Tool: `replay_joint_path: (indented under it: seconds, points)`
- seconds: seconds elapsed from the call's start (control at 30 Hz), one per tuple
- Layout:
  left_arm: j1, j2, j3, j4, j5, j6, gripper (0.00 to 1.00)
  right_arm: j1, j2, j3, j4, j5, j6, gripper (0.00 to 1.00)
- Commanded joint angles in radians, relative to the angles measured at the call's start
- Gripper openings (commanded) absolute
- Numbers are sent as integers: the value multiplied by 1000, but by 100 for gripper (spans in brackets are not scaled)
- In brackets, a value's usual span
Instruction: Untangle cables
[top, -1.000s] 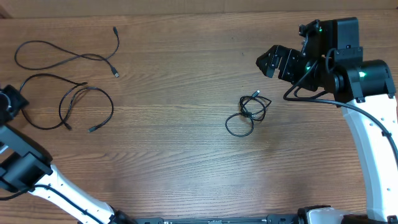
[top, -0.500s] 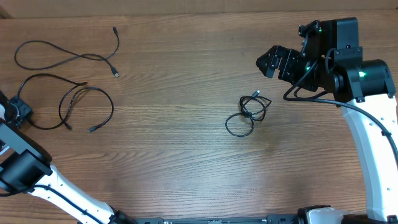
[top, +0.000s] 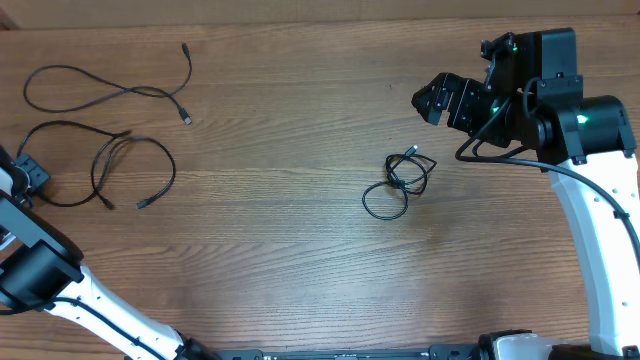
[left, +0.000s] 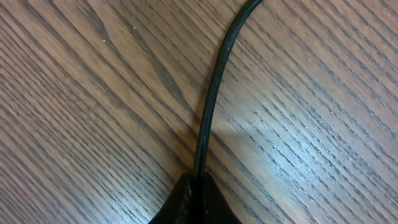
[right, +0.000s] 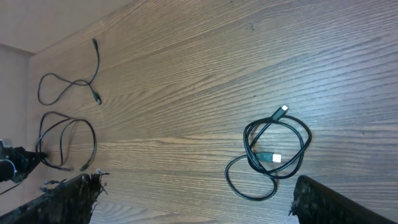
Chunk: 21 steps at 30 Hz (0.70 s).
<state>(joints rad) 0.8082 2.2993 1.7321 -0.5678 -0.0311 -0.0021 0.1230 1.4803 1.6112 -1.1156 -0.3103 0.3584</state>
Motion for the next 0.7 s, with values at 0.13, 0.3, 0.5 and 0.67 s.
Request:
replay_joint_path:
  seconds: [0.13,0.3,0.5,0.67]
  points:
    - [17,-5,136,-28,-47,33,4,-5,2,18,3,-6,8,100]
    - [17,-5,209,-51,-47,33,4,-5,2,18,2,-6,8,100]
    - [20,-5,218,-90,-47,32,20,-5,2,18,-1,-6,8,100]
    - [24,-5,218,-123,-47,32,63,-5,2,18,-1,-6,8,100]
